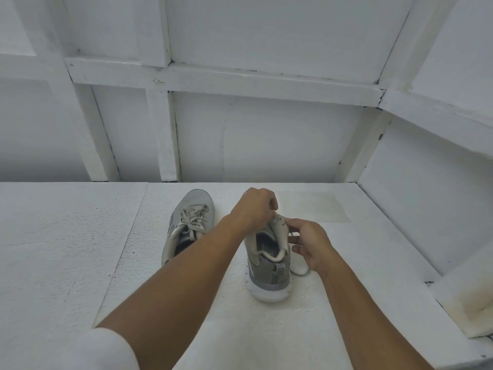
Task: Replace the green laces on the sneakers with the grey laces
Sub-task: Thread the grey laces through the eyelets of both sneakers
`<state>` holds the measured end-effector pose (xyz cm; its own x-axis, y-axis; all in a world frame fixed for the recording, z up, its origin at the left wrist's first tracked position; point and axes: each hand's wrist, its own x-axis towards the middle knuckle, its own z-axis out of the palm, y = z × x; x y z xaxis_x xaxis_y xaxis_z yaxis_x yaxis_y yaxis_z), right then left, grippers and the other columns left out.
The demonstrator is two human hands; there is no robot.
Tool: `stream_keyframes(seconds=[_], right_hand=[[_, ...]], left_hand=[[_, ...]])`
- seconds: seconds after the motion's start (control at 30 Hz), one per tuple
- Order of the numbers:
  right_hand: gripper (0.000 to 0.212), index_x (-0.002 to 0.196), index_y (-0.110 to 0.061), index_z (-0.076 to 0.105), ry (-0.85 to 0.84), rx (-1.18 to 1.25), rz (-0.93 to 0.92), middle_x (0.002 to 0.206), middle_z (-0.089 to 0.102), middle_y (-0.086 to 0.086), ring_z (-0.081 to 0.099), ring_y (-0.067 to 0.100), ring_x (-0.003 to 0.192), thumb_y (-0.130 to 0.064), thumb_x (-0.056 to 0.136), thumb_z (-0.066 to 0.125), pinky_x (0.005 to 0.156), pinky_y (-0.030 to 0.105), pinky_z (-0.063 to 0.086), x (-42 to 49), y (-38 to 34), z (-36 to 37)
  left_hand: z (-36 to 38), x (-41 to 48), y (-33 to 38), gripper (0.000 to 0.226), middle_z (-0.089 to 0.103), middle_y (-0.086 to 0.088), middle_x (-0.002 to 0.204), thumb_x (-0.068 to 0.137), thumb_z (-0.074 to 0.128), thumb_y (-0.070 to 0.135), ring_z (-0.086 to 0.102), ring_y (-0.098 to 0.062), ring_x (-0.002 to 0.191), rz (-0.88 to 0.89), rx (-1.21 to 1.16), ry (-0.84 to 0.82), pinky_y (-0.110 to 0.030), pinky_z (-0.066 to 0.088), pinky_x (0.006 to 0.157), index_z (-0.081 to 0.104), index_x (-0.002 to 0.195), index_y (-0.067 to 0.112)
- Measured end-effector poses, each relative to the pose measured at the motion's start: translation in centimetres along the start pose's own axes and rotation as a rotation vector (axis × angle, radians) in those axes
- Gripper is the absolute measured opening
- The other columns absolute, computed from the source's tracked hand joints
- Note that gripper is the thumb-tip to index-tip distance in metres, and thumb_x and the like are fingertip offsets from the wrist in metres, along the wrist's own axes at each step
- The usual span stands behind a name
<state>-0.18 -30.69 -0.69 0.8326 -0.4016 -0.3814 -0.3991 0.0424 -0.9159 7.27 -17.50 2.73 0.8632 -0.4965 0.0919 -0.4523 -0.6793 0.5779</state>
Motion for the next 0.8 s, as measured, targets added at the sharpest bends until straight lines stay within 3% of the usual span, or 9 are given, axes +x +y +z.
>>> stream_keyframes(seconds=[0.8], right_hand=[[0.023,0.093,-0.011,0.071,-0.025,-0.023,-0.004,0.089,0.07,0.004,0.065,0.025,0.089,-0.025,0.095,0.054,0.078,0.038,0.048,-0.27,-0.23,0.01]], left_hand=[[0.86,0.31,0.01,0.015,0.064,-0.003,0.107,0.089,0.063,0.013,0.058,-0.019,0.102,0.023,0.068,0.008,-0.032,0.052,0.089,0.068,0.103,0.015]])
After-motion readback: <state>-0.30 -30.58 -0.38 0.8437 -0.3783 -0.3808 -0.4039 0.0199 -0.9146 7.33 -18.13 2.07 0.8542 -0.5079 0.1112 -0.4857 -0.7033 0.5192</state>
